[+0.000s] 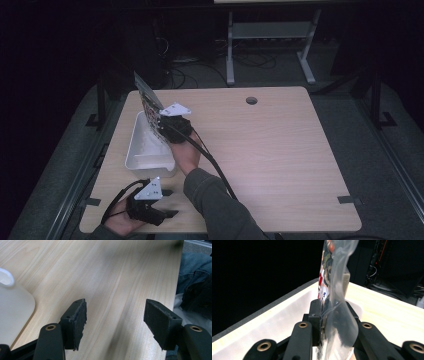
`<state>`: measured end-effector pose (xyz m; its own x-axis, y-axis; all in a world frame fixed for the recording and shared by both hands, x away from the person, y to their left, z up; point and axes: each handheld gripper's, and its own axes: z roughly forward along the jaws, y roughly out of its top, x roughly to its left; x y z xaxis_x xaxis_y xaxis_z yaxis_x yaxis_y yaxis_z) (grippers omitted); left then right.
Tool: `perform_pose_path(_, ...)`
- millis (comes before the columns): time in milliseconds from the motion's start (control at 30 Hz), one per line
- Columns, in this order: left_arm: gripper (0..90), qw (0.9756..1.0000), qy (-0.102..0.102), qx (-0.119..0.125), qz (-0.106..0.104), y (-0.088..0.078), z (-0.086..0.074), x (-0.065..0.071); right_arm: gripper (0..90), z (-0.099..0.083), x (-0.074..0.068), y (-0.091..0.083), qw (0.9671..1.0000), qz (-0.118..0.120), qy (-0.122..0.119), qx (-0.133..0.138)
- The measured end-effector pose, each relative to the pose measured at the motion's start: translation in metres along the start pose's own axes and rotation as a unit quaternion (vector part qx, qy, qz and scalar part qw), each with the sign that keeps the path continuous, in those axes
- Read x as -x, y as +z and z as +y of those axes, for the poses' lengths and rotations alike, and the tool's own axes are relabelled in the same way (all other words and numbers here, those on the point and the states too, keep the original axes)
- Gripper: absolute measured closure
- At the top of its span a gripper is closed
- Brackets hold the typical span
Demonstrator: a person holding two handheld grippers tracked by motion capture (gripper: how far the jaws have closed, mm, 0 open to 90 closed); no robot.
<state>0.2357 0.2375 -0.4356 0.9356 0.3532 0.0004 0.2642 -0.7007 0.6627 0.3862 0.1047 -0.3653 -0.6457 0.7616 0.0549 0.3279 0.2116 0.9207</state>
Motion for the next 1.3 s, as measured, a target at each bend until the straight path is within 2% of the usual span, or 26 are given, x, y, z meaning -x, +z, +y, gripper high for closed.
perform_pose_path(300, 33.9, 1.0000, 0.001, -0.001, 0.000, 0.000, 0.000, 0.000, 74.1, -0.006, -0.002, -0.004, 0.9992, -0.039, 0.009, 0.006)
perform_pose_path(367, 33.9, 1.0000, 0.000, 0.000, 0.000, 0.000, 0.000, 0.000, 74.1, -0.006, -0.002, -0.004, 0.9990, -0.042, 0.013, 0.006)
perform_pose_path(400, 33.9, 1.0000, 0.000, 0.000, 0.000, 0.000, 0.000, 0.001, 74.0, -0.007, -0.003, -0.005, 0.9985, -0.054, 0.009, 0.006)
perform_pose_path(500, 33.9, 1.0000, 0.000, 0.000, -0.001, 0.001, 0.000, 0.001, 74.0, -0.008, -0.002, -0.007, 0.9980, -0.061, 0.016, 0.008)
perform_pose_path(633, 33.9, 1.0000, 0.001, 0.001, 0.000, 0.001, 0.000, 0.001, 73.9, -0.009, -0.003, -0.008, 0.9981, -0.058, 0.018, 0.009)
perform_pose_path(833, 33.8, 1.0000, 0.001, 0.000, 0.000, 0.001, 0.000, 0.001, 73.4, -0.008, -0.003, -0.007, 0.9989, -0.044, 0.014, 0.008)
perform_pose_path(933, 33.7, 1.0000, 0.001, -0.001, 0.000, 0.001, 0.000, 0.000, 71.2, -0.008, 0.003, -0.007, 0.9993, -0.024, 0.028, 0.010)
perform_pose_path(1067, 33.6, 1.0000, 0.000, 0.000, 0.001, 0.000, 0.000, 0.000, 60.2, -0.011, 0.014, -0.005, 0.9985, 0.015, 0.052, 0.002)
perform_pose_path(1300, 33.5, 1.0000, -0.002, 0.002, 0.002, 0.000, 0.000, -0.001, 49.2, -0.015, 0.022, -0.006, 0.9971, 0.040, 0.065, -0.002)
